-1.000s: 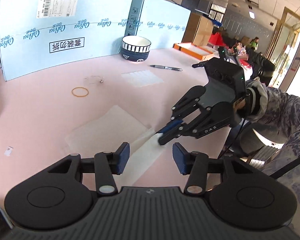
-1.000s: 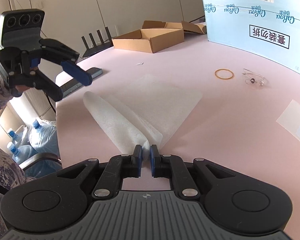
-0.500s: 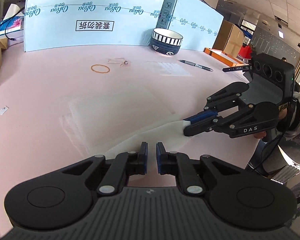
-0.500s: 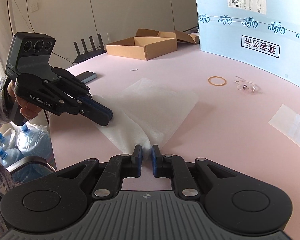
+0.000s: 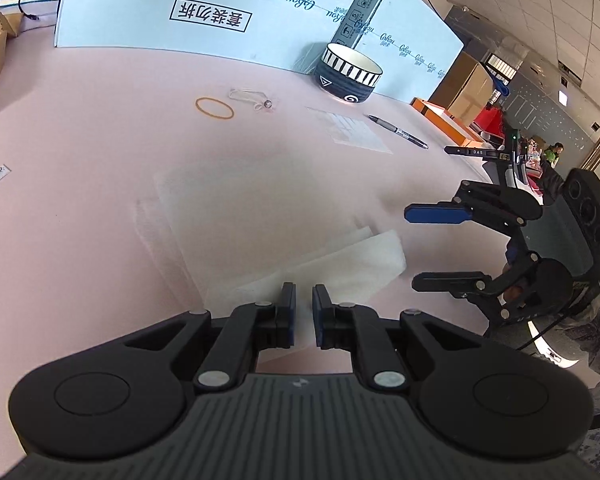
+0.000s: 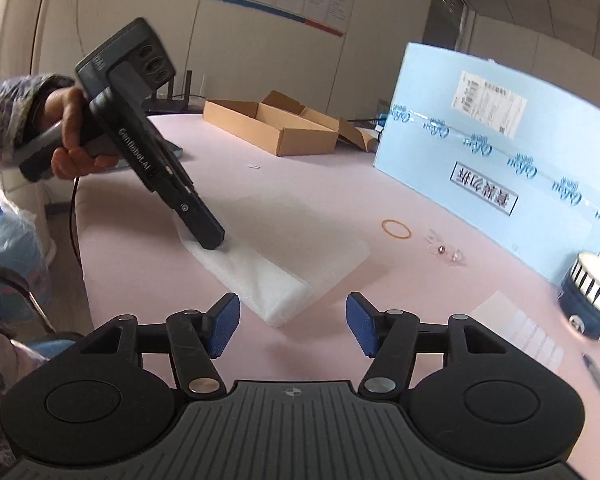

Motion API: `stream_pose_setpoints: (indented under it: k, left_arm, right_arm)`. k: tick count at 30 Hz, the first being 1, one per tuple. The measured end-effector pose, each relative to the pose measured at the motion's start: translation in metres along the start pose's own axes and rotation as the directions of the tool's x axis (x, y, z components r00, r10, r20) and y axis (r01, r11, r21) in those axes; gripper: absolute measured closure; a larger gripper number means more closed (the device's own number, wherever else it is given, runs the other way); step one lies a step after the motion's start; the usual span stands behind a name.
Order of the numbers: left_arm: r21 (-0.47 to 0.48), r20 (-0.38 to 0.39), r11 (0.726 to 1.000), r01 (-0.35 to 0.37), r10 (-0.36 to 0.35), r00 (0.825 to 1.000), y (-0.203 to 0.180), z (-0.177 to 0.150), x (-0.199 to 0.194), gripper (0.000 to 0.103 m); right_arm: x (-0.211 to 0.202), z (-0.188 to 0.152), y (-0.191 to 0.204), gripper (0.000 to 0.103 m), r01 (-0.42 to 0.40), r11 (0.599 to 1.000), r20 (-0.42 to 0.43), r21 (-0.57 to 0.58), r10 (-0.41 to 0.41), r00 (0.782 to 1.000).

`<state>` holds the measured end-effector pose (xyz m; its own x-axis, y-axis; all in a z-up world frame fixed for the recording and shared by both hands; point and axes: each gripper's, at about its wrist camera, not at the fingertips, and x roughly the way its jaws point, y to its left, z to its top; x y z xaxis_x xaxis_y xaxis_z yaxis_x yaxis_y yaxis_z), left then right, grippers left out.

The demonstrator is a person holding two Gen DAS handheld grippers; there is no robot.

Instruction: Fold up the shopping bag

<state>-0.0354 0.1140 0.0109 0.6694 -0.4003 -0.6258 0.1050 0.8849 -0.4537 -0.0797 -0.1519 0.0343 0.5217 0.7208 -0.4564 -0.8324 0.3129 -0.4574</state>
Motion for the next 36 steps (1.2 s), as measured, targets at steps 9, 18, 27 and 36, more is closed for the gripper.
stream_pose_setpoints:
  k: [9, 18, 27, 36]
  left_arm:
    - [-0.066, -0.075, 0.995, 0.070, -0.075, 0.994, 0.016, 0.011, 0.007, 0.095]
    - [-0.056, -0.074, 0.995, 0.083, -0.087, 0.993, 0.017, 0.010, 0.007, 0.095]
    - [-0.061, -0.050, 0.992, 0.113, -0.116, 0.992, 0.022, 0.006, 0.004, 0.095]
    - [0.169, 0.056, 0.985, -0.030, 0.021, 0.998, -0.025, -0.005, -0.021, 0.068]
  right_arm:
    - [0.023, -0.002, 0.052, 0.059, 0.026, 0.831, -0.063, -0.555, -0.073, 0.995]
    - [0.040, 0.006, 0.055, 0.062, -0.048, 0.715, -0.152, -0.698, -0.082, 0.985]
    - [0.053, -0.008, 0.071, 0.098, -0.048, 0.670, -0.152, -0.741, -0.097, 0.984]
    - [0.049, -0.002, 0.049, 0.098, -0.142, 0.718, -0.169, -0.682, 0.034, 0.985]
